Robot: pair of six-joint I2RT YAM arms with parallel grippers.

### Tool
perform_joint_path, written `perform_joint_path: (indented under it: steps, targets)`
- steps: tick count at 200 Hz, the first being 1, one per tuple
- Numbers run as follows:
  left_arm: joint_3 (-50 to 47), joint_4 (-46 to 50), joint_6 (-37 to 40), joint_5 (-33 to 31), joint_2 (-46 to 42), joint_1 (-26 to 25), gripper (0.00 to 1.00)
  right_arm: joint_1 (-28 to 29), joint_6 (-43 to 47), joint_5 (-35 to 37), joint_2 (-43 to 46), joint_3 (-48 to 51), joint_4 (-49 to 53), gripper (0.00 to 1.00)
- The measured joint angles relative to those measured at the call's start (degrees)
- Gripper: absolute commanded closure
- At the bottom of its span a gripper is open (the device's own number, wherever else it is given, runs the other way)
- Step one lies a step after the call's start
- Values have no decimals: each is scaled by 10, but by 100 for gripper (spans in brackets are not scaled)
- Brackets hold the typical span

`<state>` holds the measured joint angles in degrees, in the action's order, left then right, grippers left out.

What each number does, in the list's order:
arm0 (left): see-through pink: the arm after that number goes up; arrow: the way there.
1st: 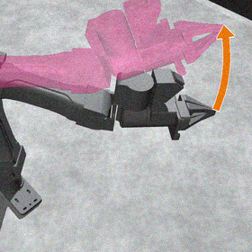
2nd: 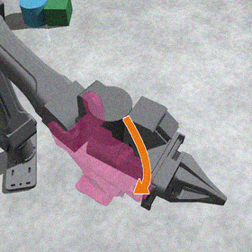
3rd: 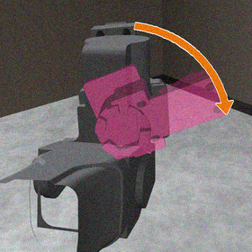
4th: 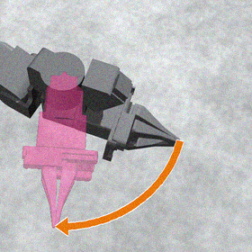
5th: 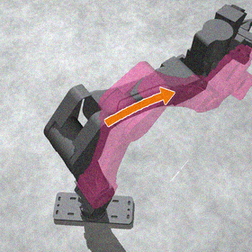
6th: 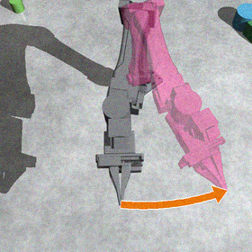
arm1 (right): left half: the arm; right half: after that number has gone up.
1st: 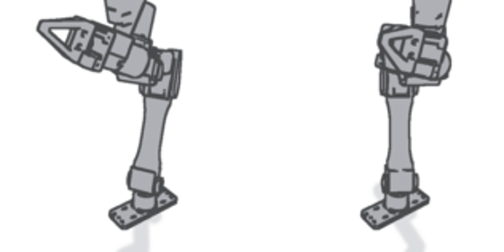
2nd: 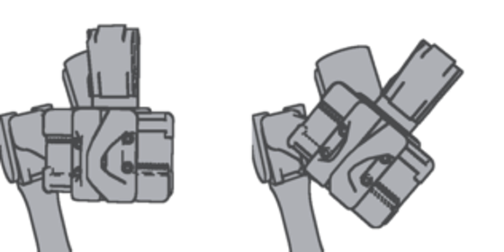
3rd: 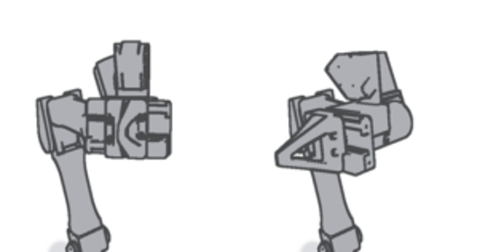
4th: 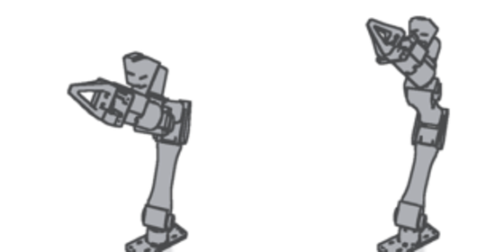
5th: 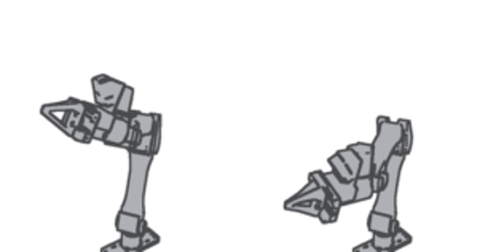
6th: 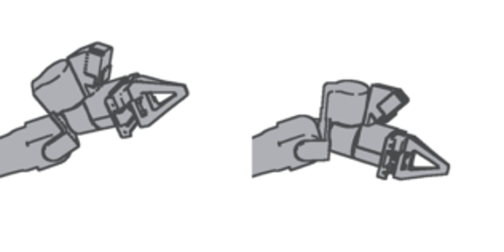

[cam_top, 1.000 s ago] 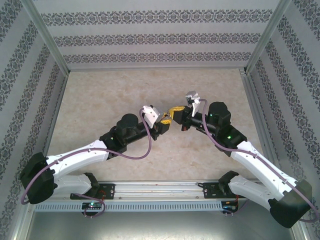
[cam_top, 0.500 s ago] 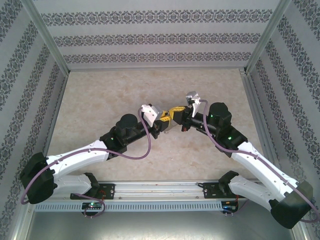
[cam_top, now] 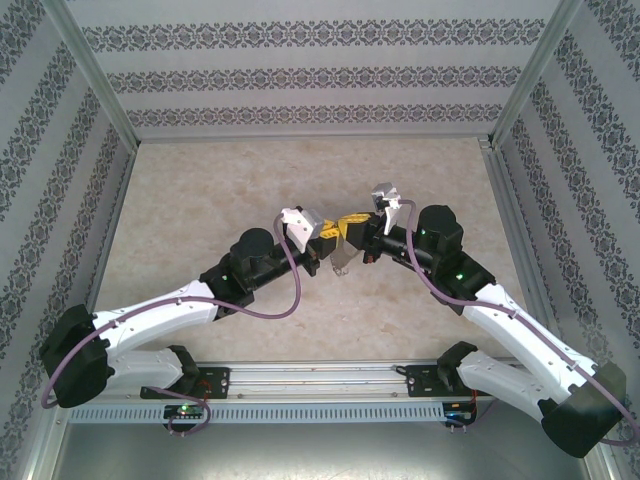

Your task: Put the keys on the keyring

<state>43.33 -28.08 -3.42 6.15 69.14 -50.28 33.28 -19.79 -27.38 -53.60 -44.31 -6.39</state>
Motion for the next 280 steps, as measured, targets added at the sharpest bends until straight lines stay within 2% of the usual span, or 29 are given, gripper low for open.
perform_joint_path:
  steps: [15, 31, 143, 280]
  targets:
    - [0, 0, 0, 0, 0, 0, 92, 0, 0, 0, 0, 0, 0, 100]
    - [0, 0, 0, 0, 0, 0, 100, 0, 0, 2, 0, 0, 0, 100]
    - [-14, -12, 22, 20, -16, 0, 100, -6, 2, 39, 7, 0, 19, 100]
    - [-46, -63, 75, 28, -18, 0, 100, -38, 22, -58, 9, 0, 71, 100]
